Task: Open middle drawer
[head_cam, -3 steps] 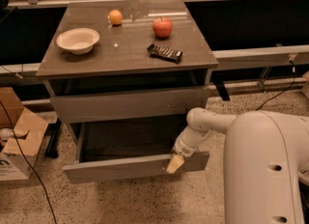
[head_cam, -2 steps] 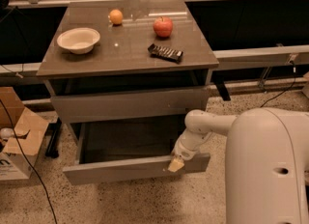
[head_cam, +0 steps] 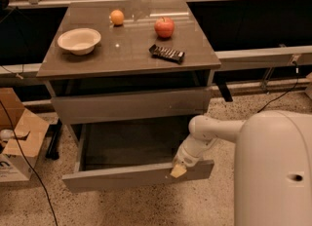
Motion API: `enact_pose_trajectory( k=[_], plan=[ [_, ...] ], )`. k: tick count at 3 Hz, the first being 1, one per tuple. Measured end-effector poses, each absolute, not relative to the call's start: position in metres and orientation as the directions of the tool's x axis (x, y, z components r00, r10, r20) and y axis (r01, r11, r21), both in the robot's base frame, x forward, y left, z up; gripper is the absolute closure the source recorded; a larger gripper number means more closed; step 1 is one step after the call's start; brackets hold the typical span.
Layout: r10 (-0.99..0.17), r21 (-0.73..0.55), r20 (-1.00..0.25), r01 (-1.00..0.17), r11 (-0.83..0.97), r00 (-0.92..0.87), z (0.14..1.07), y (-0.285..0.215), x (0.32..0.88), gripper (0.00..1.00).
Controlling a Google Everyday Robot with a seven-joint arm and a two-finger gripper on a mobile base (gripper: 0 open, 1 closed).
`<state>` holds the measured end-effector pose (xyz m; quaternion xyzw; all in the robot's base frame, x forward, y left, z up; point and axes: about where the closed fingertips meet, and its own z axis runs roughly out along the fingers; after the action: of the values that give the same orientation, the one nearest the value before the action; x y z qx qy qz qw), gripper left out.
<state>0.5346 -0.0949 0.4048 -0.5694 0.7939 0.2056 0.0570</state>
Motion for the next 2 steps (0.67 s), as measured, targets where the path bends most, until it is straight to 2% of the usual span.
enact_pose_trajectory(
  k=[1,2],
  plan=[
    [-0.879,0.263,-0.325,-0.926,0.270,-0.349,0.405,-0.094,0.536,0.20],
    [-0.844,0.300,-0.316,-0.890,0.344,-0.433,0.399,-0.097,0.500,0.00]
  ],
)
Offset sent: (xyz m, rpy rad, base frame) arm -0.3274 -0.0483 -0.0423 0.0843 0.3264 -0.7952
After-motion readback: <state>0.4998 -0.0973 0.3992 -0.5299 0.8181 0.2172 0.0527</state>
